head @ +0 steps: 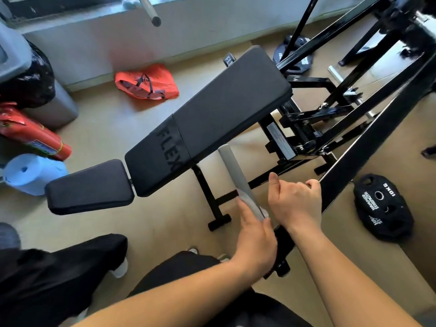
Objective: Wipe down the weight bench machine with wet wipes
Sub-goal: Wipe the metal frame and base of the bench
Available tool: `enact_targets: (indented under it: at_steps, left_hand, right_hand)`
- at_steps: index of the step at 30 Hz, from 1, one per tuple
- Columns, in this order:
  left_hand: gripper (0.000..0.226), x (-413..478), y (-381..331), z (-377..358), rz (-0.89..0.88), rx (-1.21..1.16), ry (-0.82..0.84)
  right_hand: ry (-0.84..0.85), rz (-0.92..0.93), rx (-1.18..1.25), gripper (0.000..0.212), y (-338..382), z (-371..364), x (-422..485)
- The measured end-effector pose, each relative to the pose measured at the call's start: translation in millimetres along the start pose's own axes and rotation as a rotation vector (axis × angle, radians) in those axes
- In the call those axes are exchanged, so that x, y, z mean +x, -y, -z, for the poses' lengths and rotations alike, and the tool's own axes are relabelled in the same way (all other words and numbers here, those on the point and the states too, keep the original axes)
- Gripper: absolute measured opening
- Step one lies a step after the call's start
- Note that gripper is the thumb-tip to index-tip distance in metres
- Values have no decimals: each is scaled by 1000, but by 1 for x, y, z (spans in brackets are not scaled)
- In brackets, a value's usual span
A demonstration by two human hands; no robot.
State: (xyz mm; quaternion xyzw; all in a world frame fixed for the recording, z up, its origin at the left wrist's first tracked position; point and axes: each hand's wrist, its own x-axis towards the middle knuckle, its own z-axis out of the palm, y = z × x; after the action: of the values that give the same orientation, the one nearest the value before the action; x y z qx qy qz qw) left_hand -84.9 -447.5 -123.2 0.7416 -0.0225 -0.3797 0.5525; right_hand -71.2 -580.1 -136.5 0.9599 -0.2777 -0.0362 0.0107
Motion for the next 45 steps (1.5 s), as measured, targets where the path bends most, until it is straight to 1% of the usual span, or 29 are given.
enact_targets:
  at_steps: [1,3,5,7,10,11,12,15,16,19,21,23,24,26,29,30,32,36,38,40,41,42,43,44,45]
  left_hand:
    - [75,11,-2,5,53,-14,5]
    - [67,48,-16,19,115,-77,-86]
    - [66,78,-36,36,81,-80,-193]
    - [66,92,-43,42,36,-71,-239]
    - [75,64,-34,23,51,-36,-235]
    - [75,46,-27,13,64,4,-228]
    - [69,30,-19,5,86,53,-212]
    - [34,15,-14,9,102,240,-166]
    - [31,12,-18,16,78,303,-168]
    - [35,-6,-24,26,-10,440,-230]
    - [36,-27,-27,24,-124,490,-282]
    - [40,-49,-23,23,-244,508,-297]
    - [47,-57,-20,24,-278,541,-288]
    - [59,-72,-9,20,-311,670,-217]
    - [74,-86,19,-13,-285,950,-58]
    - [80,-89,29,-25,-265,1023,-28]
    - [88,-88,45,-38,-244,1077,-37]
    - [79,-59,42,-28,-280,1079,-47]
    - [76,-47,35,-23,-323,1092,-38]
    - [75,-50,35,-21,-357,1104,8]
    - [75,-57,40,-19,-370,1108,31]
    - [74,-66,45,-17,-390,1110,45]
    - [74,-74,51,-14,-409,1115,54]
    - [75,-79,54,-12,-417,1128,64]
    - [76,-79,54,-11,-415,1151,72]
  right_hand:
    - [-2,-2,13,81,0,0,-1]
    - [-6,1,48,79,-1,0,-2]
    - [-22,12,107,75,-3,1,-4]
    - [-53,26,174,71,-4,2,-6]
    - [-34,76,180,75,-10,0,-11]
    - [-41,89,177,76,-11,0,-11]
    - [-42,105,177,75,-12,1,-10]
    - [-12,163,157,69,-13,6,-7]
    - [4,191,155,68,-14,6,-6]
    - [51,272,191,62,-18,9,-6]
    - [96,311,199,56,-23,11,-6]
    - [142,364,177,56,-26,14,-7]
    - [163,388,169,57,-27,15,-7]
    - [172,424,150,58,-31,12,-7]
    - [103,437,181,56,-35,7,-11]
    - [96,428,209,54,-34,7,-12]
    - [92,407,273,51,-31,8,-14]
    - [103,403,386,53,-30,16,-17]
    - [173,419,470,55,-32,23,-16]
    - [257,412,587,58,-44,26,-15]
    - [224,437,571,57,-54,23,-12]
    - [130,481,442,55,-67,17,-9]
    - [37,507,245,52,-79,10,-7]
    - [-13,510,91,49,-87,4,-7]
    - [-27,505,16,47,-91,0,-8]
